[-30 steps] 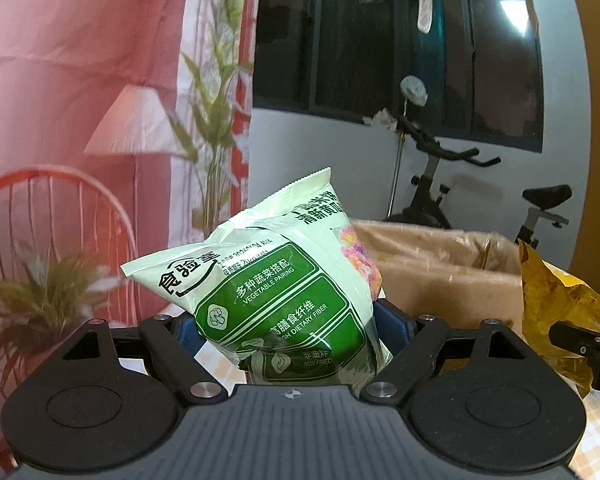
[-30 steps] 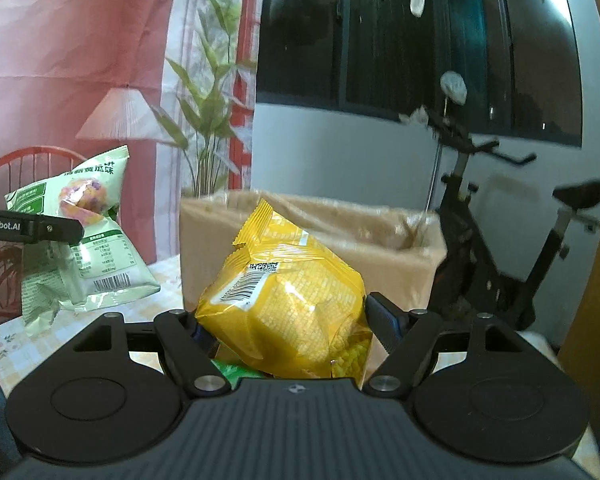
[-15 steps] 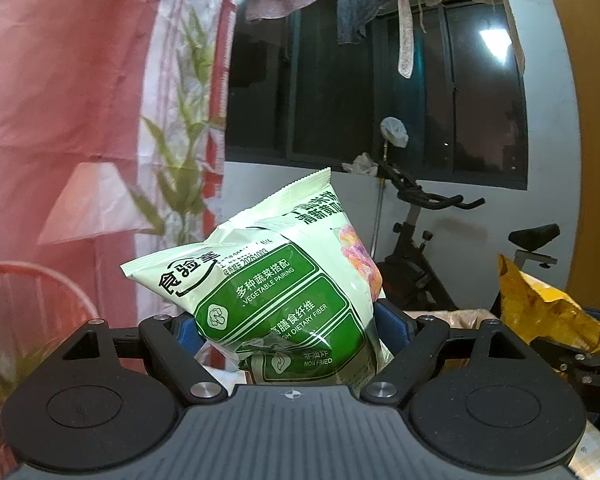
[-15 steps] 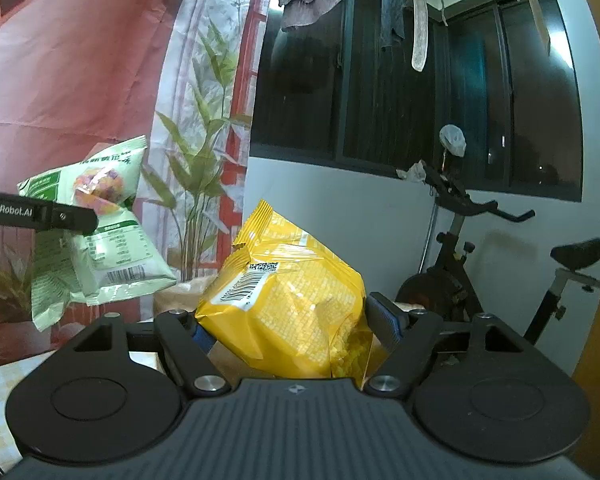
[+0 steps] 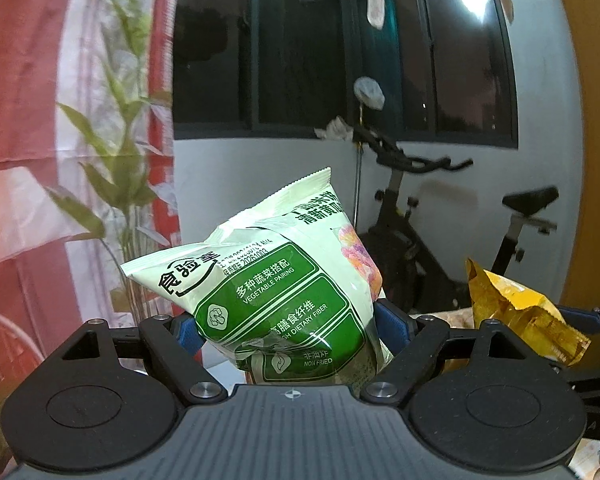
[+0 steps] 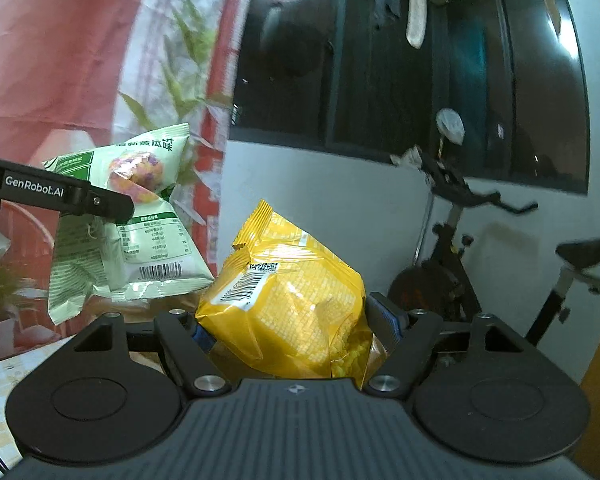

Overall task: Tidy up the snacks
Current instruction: 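Lower both bags into the lined box and open both grippers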

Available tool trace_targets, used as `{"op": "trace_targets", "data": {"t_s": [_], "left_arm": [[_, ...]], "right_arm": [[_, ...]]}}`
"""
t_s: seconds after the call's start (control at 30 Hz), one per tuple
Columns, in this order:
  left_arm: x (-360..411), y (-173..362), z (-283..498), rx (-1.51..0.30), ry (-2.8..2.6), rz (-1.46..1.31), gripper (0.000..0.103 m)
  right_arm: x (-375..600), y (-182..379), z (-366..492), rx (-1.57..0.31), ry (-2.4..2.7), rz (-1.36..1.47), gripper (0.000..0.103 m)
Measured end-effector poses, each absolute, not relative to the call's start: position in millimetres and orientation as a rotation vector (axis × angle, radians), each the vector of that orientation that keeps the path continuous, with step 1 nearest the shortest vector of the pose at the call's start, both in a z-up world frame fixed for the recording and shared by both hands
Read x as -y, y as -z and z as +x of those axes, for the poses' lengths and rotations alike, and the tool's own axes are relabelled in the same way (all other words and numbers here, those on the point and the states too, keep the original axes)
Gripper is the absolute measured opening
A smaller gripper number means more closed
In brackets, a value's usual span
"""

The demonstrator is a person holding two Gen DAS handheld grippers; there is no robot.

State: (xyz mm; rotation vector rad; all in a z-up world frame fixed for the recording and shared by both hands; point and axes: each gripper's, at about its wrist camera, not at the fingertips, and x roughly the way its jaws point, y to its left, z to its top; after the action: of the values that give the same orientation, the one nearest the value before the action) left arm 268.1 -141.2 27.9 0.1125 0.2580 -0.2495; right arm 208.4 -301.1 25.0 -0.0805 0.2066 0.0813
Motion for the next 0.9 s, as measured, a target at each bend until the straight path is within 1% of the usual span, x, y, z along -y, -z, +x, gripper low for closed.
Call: {"op": "trace_targets", "data": {"t_s": [0.37,0.53,0.7,0.9], "left_arm": [[173.3,-9.9,311.7,-0.330,0.287,0.170,0.084],[167.8,-9.0,316.4,-0.351,0.314,0.157,0.086],[155.0,-11.2,313.3,-0.367,0.299,0.132,0.086],[133.8,-15.5,303.2,-0.408,0.291,0.073,0.086]], "right_arm": [[329.4,-14.3,240.2,-0.254,-0.081,0.077,0.076],[329.1,-13.2,250.6,-0.297,-0.085,0.093,0.078],[328.3,-14.8,248.3,-0.310,-0.057,0.083,0.084],[325.4,-21.8,235.0,-0.308,-0.054,0.067,0.085]]}}
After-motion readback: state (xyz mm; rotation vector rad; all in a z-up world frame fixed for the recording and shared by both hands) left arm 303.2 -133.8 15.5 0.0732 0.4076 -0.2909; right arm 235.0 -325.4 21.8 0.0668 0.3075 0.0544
